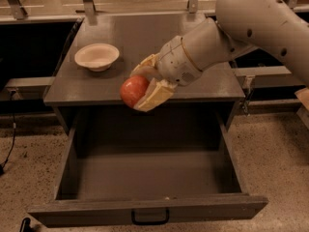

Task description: Place apple into top drawer

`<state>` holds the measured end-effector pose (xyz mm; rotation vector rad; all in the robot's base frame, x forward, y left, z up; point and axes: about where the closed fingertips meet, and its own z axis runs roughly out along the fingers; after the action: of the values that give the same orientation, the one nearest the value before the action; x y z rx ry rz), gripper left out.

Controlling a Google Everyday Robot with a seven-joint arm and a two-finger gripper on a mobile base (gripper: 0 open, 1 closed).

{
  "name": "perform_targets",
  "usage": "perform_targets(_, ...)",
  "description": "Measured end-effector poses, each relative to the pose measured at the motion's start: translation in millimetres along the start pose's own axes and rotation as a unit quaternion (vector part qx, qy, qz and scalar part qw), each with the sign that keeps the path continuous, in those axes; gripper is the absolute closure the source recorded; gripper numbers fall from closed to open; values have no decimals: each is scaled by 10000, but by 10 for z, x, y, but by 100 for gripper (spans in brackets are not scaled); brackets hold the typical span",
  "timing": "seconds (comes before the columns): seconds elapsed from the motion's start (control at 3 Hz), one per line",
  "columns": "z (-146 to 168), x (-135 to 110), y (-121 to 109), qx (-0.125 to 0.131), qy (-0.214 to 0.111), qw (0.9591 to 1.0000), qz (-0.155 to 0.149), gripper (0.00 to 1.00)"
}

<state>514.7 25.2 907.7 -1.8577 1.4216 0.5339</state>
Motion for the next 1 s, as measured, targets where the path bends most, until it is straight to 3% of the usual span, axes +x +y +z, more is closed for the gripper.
perform_targets(0.33, 340, 360, 24, 43, 475, 9987, 186, 100)
perform_targets(0.67, 956, 994, 275, -140, 1182, 9922, 383, 100)
perform_targets(1.0, 1312, 1322, 491, -194, 1169, 9920, 430, 100)
